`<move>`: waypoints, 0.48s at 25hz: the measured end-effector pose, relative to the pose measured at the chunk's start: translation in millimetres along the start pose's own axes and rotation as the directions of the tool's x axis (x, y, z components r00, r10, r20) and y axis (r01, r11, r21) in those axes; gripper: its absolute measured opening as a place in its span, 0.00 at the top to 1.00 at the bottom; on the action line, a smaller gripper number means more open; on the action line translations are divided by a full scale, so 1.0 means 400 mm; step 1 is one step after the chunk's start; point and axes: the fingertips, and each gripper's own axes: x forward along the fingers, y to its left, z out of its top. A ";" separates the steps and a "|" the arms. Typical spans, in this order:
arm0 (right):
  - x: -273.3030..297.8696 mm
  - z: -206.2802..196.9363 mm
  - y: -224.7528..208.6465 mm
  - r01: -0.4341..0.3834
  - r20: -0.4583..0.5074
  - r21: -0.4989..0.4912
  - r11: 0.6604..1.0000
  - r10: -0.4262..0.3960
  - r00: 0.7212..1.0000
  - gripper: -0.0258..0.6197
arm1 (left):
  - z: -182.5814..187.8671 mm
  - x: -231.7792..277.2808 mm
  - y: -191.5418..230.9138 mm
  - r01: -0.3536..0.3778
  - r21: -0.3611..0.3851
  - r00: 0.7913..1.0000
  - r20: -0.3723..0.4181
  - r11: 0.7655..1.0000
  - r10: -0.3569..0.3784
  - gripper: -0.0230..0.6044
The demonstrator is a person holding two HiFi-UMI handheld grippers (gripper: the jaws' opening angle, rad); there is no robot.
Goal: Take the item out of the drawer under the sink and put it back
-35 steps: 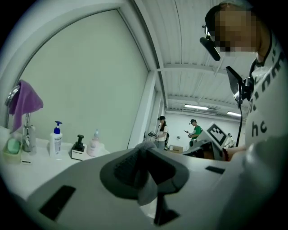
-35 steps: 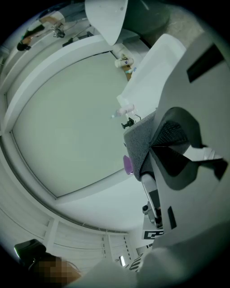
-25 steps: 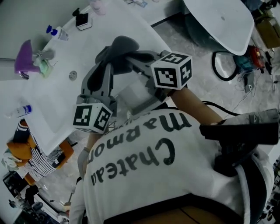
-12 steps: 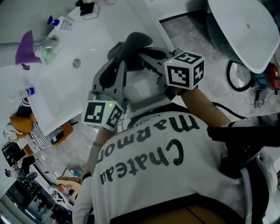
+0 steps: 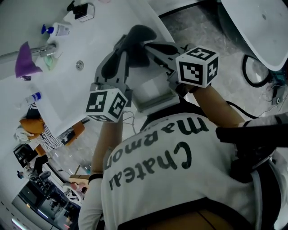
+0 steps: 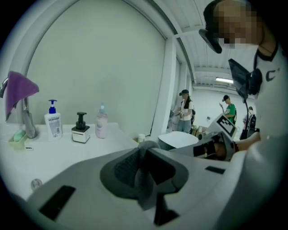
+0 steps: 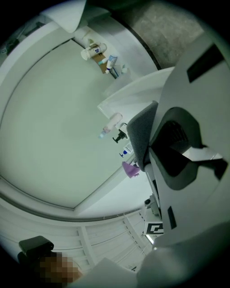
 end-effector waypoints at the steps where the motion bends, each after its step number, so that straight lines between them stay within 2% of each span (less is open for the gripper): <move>1: -0.006 0.006 -0.007 0.009 0.017 -0.002 1.000 -0.009 1.000 0.94 | -0.004 0.009 0.008 -0.007 -0.004 1.000 -0.008 1.000 0.007 0.88; 7: -0.028 0.010 -0.021 0.016 0.051 0.000 1.000 -0.016 0.999 0.94 | -0.028 0.057 0.040 -0.032 -0.023 0.999 -0.044 0.999 0.031 0.88; 9: -0.036 0.004 -0.025 0.022 0.051 0.005 1.000 -0.022 0.998 0.94 | -0.038 0.073 0.041 -0.031 0.005 0.998 -0.060 1.000 0.031 0.88; 12: -0.045 0.001 -0.029 0.023 0.057 0.005 1.000 -0.024 0.998 0.94 | -0.042 0.094 0.041 -0.030 0.091 0.996 -0.079 0.995 0.037 0.88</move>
